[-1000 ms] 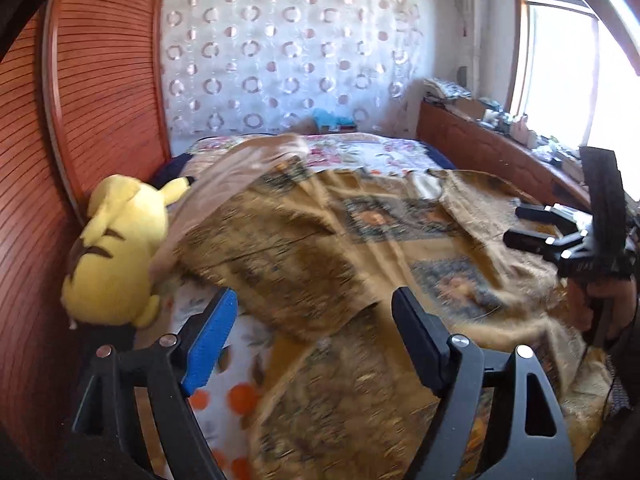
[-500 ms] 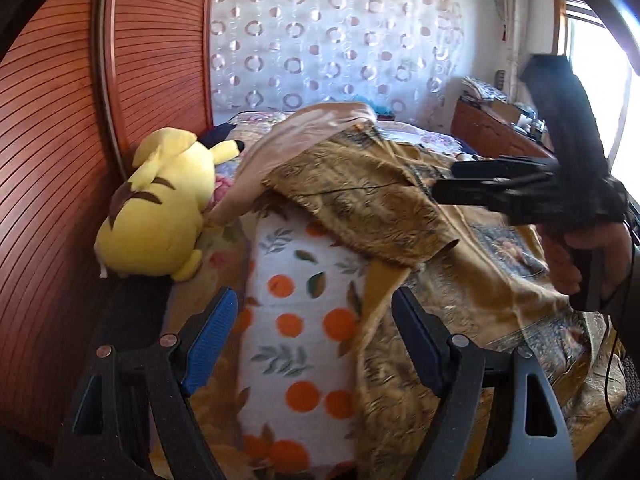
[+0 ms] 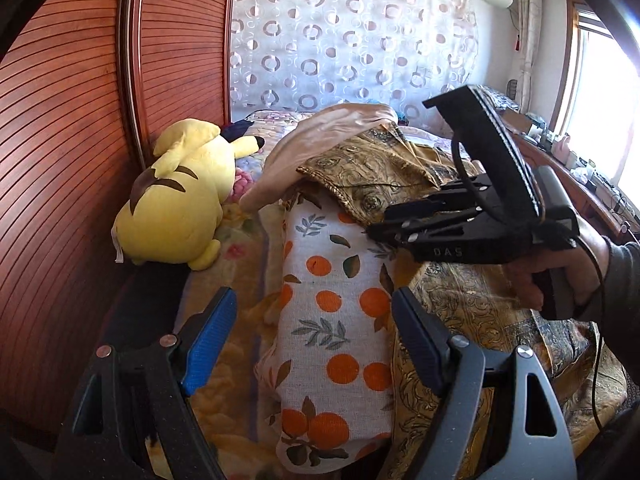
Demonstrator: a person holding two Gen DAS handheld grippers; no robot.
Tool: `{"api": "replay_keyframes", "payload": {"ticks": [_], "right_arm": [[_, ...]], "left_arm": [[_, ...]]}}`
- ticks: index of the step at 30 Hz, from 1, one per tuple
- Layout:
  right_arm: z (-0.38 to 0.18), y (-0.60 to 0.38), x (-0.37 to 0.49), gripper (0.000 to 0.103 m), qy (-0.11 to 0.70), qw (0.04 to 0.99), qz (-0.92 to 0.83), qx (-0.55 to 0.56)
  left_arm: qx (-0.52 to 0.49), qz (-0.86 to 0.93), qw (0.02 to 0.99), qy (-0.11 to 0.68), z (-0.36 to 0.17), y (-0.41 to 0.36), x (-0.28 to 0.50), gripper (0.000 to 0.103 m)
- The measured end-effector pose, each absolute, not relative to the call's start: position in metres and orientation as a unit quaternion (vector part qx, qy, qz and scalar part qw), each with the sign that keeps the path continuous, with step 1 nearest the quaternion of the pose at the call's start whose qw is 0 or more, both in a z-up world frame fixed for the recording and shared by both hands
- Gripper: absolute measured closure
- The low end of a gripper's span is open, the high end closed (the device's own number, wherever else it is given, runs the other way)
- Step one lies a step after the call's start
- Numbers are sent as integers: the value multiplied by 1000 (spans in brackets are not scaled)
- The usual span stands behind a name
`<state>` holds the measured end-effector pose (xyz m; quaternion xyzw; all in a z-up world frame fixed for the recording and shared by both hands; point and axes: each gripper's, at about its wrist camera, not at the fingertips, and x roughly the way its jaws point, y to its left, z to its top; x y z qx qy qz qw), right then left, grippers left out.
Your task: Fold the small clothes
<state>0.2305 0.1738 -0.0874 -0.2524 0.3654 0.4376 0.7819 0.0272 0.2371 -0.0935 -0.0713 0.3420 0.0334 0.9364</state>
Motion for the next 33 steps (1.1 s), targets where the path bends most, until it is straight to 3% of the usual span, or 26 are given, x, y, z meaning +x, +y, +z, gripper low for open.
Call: {"api": "replay_keyframes", "payload": {"ticks": [1,2,11,16,19,22,24,33], "right_arm": [[-89,176,231,95,365,780,439,-258],[-89,176,232,96,363,781,437,-261],[-22,84,250,98,303,840,435,-114],[-32,19,266,98,321,866,369,-107],[-49,0,272,91,348,867,331,-132],[-58,-8,276,78,347,871,313,-154],[-62,-8,283,59,351,871,306,-155],[-49,-55,270,54,342,878,304,-138]], "left_arm": [[-72,33,936,343,-94,236,28,23],[-72,32,936,344,-94,235,29,23],[-60,-1,937,344,-91,208,50,23],[-46,-20,936,349,-91,183,63,23],[-40,-28,935,352,-93,172,68,23],[-37,-32,933,357,-94,165,74,23],[-33,-35,932,359,-96,162,77,23],[-13,-30,924,381,-107,158,100,23]]}}
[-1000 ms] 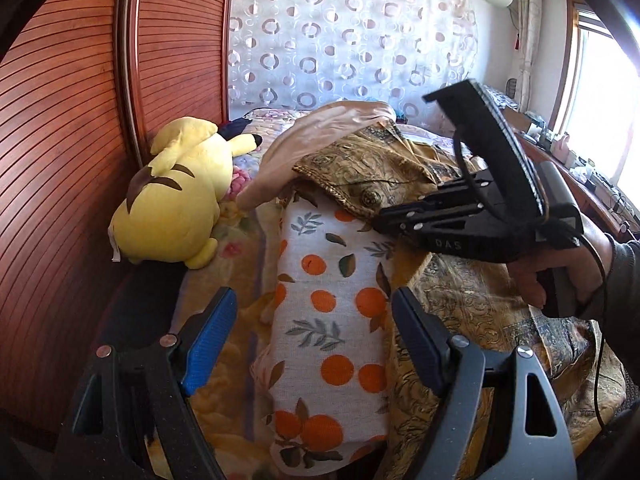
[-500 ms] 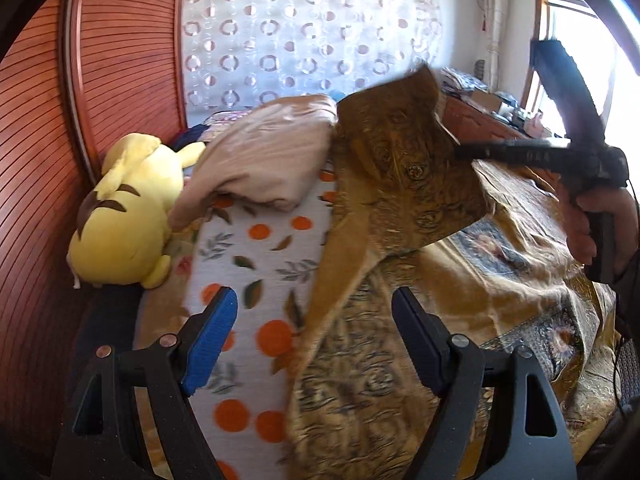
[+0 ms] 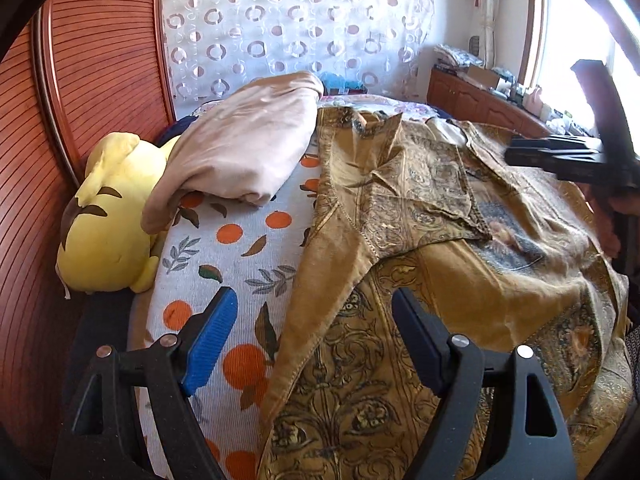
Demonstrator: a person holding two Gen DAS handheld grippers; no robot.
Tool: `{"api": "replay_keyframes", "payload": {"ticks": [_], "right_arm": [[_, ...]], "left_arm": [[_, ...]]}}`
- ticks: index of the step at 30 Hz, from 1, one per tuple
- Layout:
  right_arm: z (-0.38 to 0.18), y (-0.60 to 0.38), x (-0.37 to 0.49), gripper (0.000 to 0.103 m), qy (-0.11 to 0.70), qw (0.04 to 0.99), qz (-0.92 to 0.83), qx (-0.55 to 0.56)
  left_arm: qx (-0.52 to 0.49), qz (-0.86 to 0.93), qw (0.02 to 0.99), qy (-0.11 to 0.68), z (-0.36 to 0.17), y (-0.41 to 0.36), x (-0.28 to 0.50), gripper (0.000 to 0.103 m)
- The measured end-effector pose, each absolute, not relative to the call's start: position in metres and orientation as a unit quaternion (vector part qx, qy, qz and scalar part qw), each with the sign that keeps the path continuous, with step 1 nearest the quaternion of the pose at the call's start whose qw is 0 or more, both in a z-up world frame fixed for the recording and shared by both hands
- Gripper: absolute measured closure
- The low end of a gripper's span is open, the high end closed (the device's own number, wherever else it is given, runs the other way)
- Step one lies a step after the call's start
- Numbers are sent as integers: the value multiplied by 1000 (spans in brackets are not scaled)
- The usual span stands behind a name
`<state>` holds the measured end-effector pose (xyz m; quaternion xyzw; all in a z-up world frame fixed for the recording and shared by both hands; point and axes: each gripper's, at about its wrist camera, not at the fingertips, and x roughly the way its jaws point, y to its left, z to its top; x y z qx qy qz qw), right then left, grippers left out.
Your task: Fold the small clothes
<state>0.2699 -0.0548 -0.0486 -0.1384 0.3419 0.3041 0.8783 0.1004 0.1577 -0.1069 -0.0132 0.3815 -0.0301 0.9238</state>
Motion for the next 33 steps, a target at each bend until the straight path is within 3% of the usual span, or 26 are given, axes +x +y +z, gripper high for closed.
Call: {"api": "replay_keyframes", "payload": {"ticks": [3,5,17,33], "right_arm": [[-55,-88,261,38,343,883,290,-137],[-63,-109,256,34,352,884,278,-133],[-90,-204,218,33,394,889,203,-112],[-76,-253,194,30,391,901,178,-62]], "left_arm": [[-9,-32,924,382,-106,153,104,23],[-10,-39,925,379,-103,147,107,23],[16,-107,919,379,-92,73,140,23],[86,-172,883,428,-116,-12,164,22]]}}
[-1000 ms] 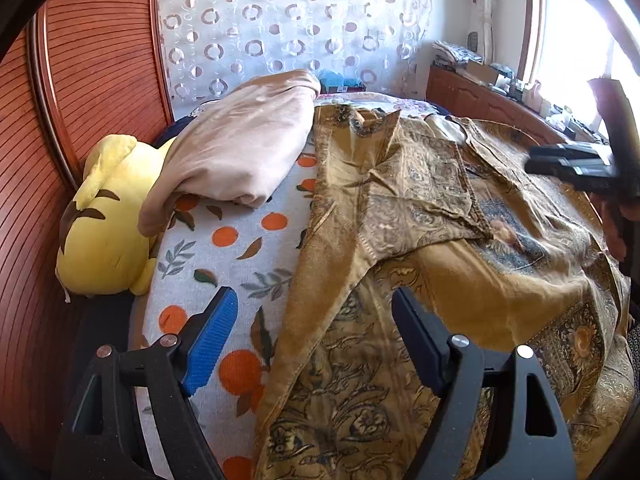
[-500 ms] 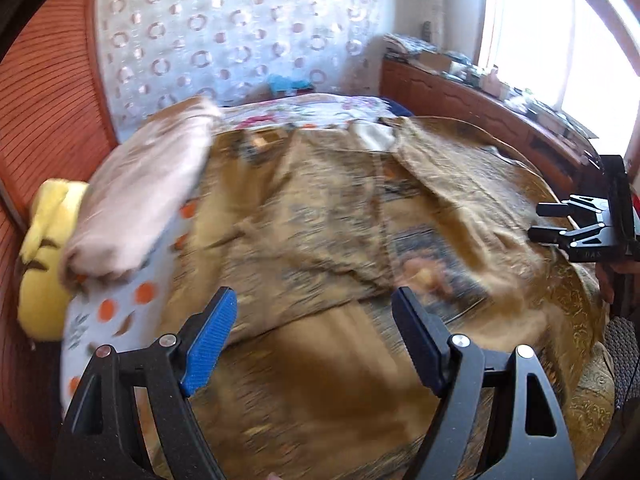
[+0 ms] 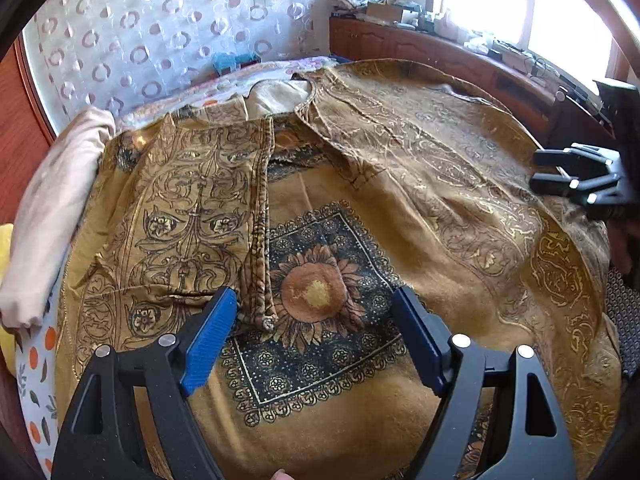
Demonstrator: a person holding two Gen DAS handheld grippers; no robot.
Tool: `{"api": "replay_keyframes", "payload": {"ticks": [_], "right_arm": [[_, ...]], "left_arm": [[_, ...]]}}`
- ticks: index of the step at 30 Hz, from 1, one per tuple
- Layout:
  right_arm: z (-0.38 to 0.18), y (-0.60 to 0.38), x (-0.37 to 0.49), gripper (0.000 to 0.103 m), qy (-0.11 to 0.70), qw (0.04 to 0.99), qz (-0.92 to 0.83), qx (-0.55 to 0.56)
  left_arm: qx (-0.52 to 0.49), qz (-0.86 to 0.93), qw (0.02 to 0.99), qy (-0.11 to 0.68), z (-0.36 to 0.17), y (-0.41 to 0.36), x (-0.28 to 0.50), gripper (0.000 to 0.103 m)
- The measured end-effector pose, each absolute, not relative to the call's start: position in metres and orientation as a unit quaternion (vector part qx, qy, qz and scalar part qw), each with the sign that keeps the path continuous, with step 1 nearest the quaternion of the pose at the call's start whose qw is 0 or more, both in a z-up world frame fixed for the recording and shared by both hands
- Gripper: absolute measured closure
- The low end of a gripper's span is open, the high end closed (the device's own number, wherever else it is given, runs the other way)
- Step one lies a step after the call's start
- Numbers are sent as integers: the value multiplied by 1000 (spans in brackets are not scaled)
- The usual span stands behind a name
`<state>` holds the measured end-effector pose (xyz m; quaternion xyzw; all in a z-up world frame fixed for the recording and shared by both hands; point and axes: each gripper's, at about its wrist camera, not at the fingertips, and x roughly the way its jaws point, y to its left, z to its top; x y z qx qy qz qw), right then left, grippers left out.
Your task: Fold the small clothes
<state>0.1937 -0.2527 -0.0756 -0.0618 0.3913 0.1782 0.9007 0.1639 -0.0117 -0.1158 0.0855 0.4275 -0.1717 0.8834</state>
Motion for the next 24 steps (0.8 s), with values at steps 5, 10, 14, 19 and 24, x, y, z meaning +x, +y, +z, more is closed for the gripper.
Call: {"api": "replay_keyframes", "payload": {"ticks": [5,10,14,19,24], "right_arm": [[-63,-304,191,30,381,914,134,-38],[-62,-358,199,30,381,922,74,-17],[-75,-379,214,34,406,913,39,-19],[-80,-384,229,34,412,910,42,-1],[-78,-383,253,54,412,908,66,33]], "left_arm": [[76,-175,886,423,-116,-7,162,22],[80,-173,887,421,-118,-12,164,21],[79,-173,887,421,-118,-11,163,21],[78,-172,889,418,-118,-11,162,21],[77,-171,889,418,-118,-11,162,21]]}}
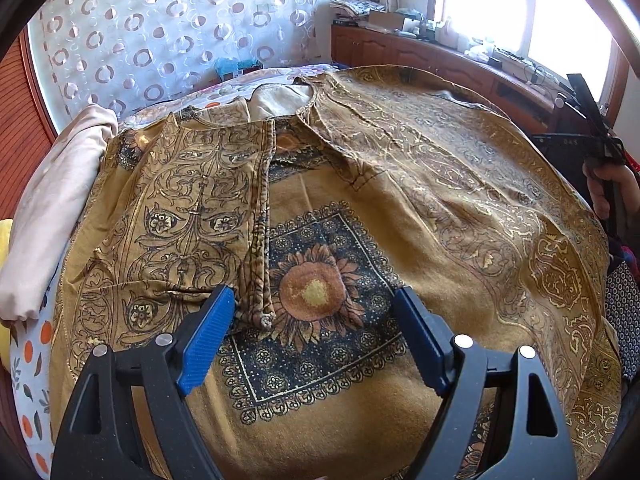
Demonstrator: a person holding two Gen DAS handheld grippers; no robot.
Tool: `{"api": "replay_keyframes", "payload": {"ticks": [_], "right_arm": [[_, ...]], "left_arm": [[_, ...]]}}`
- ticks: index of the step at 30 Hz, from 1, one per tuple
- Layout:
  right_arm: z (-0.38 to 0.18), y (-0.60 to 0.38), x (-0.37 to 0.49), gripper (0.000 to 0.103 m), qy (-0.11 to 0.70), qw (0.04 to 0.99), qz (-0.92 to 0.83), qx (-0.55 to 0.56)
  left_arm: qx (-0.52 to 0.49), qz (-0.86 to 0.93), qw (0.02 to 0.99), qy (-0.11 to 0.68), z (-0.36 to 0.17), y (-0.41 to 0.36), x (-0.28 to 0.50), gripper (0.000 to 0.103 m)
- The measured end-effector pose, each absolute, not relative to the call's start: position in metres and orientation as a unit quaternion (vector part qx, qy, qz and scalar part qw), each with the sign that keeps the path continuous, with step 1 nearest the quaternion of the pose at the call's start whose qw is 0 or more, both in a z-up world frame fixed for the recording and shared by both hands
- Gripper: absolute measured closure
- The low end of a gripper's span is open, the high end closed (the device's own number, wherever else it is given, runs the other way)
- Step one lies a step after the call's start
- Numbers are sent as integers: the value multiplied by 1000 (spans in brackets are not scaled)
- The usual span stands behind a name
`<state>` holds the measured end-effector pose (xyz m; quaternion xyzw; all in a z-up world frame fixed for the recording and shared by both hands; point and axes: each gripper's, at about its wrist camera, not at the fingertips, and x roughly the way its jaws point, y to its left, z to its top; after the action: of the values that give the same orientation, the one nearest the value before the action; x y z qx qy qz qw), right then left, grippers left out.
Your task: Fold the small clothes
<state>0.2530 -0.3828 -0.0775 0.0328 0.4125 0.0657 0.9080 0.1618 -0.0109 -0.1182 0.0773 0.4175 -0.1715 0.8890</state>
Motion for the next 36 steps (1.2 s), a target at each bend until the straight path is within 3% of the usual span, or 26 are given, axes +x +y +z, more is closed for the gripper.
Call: {"api": "replay_keyframes", "payload": {"ticks": [1,3,15,23,25,30,36], "right_arm": [[-79,-383,256,59,413,907,72,40],[-79,-382,260,90,410,906,89,51],[-1,-330,226,94,285,950,118,-42],[-38,-286,198,94,336,915,200,-103],[-50,-289,196,91,353,908,197,-107],[-54,-312,179,64,364,907,189,-98],[-36,-337,171,53,346,924,147,-77]], "left_arm": [[77,-172,889,417,-118,-11,162,21],[77,-171,889,418,-118,-11,162,21],[77,-171,889,417,-118,-11,162,21],[75,-171,890,416,-118,-12,161,21],[74,-171,890,415,-117,-12,160,21],[68,-168,892,413,-106,-14,157,21],[49,-192,911,363,-61,-25,141,21]]}}
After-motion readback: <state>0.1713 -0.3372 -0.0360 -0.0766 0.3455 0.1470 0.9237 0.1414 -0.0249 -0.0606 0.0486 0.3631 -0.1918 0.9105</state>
